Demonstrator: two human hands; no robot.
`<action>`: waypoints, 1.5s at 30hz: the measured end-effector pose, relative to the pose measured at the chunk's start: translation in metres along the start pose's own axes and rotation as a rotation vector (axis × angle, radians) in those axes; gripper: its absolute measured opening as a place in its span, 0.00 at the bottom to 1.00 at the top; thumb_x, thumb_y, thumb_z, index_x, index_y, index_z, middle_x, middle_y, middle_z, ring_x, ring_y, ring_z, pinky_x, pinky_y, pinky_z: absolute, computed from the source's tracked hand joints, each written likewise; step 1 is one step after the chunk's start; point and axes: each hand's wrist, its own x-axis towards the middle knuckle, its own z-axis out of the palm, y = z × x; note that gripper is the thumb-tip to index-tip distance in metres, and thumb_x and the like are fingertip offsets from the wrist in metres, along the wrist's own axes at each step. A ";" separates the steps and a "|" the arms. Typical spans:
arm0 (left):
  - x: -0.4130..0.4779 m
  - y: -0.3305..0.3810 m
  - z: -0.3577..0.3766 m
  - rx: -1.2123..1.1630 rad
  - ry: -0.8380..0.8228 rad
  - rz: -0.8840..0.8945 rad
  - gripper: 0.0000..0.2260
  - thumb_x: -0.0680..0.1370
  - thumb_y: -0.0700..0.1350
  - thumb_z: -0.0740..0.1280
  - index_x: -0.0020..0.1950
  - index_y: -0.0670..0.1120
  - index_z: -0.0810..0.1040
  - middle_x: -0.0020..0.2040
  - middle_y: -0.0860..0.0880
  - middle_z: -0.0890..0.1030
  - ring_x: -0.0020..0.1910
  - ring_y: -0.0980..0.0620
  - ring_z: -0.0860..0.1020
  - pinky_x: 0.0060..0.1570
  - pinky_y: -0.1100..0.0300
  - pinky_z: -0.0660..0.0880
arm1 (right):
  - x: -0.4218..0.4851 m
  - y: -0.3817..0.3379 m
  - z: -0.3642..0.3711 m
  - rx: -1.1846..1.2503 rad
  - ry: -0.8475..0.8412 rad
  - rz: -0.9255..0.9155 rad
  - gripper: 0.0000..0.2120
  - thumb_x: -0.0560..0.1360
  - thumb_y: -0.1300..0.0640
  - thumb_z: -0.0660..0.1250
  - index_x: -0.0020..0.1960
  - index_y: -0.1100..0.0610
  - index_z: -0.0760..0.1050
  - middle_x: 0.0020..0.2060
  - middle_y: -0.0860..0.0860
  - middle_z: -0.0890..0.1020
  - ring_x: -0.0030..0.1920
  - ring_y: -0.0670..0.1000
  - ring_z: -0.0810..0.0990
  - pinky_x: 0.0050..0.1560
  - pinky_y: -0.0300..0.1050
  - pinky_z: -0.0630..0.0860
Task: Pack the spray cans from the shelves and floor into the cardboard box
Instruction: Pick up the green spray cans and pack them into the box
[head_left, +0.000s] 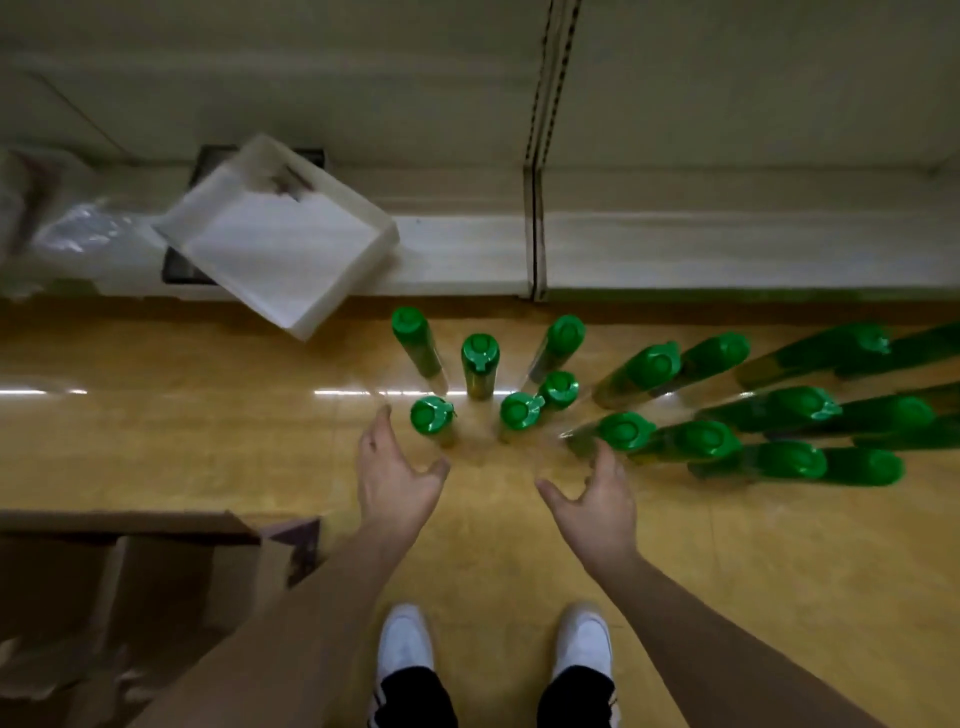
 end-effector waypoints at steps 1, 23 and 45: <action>0.012 -0.016 0.017 -0.015 0.018 -0.002 0.46 0.71 0.50 0.78 0.81 0.53 0.54 0.78 0.47 0.62 0.76 0.44 0.62 0.73 0.46 0.64 | 0.014 0.015 0.019 0.018 0.004 0.026 0.44 0.70 0.45 0.78 0.78 0.55 0.61 0.68 0.59 0.73 0.66 0.60 0.74 0.64 0.51 0.72; 0.145 -0.119 0.162 -0.383 0.299 0.009 0.32 0.60 0.47 0.85 0.60 0.54 0.75 0.47 0.65 0.78 0.50 0.60 0.79 0.48 0.79 0.70 | 0.158 0.036 0.218 0.542 0.533 0.074 0.37 0.62 0.45 0.83 0.65 0.51 0.71 0.55 0.43 0.77 0.57 0.44 0.75 0.58 0.38 0.68; -0.025 -0.006 -0.102 -0.592 0.590 -0.130 0.36 0.59 0.51 0.85 0.63 0.49 0.76 0.51 0.55 0.79 0.55 0.52 0.78 0.58 0.60 0.72 | -0.032 -0.144 0.054 0.312 0.185 -0.372 0.35 0.59 0.41 0.82 0.62 0.48 0.76 0.54 0.47 0.79 0.58 0.53 0.77 0.60 0.55 0.77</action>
